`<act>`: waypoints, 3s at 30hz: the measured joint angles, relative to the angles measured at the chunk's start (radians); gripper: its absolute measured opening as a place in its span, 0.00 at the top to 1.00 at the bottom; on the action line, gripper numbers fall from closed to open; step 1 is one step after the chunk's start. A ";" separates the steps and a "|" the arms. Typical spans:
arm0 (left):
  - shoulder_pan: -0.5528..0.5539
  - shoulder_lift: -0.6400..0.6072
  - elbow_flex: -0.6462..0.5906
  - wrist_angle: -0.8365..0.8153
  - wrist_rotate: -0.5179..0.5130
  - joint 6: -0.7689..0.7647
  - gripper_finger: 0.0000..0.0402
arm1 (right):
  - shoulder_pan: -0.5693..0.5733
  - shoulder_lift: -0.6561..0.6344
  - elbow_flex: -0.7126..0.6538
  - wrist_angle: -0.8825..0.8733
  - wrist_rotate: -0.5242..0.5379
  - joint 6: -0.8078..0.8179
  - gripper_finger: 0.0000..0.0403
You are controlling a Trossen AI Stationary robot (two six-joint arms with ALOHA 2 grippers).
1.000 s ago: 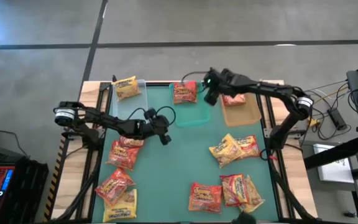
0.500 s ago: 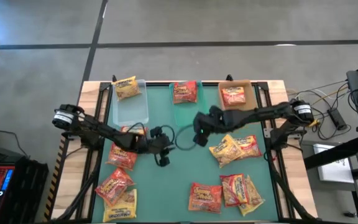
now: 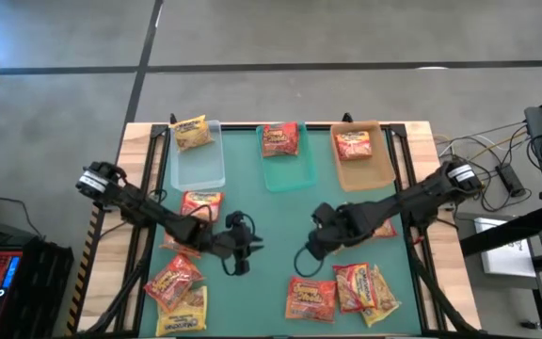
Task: Sort Maruchan noodles
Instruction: Put the yellow noodle pack into the transparent bin
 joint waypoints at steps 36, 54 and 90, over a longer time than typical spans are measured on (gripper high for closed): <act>-0.077 0.000 0.002 0.068 0.000 0.018 0.81 | 0.053 0.000 -0.237 -0.026 -0.130 0.172 0.43; -0.075 0.000 0.002 0.190 0.000 0.167 0.81 | 0.031 0.000 -0.330 0.851 0.063 -0.499 0.43; 0.103 0.071 0.002 0.213 0.020 -0.110 0.49 | 0.033 0.186 -0.320 0.748 0.068 -0.435 0.43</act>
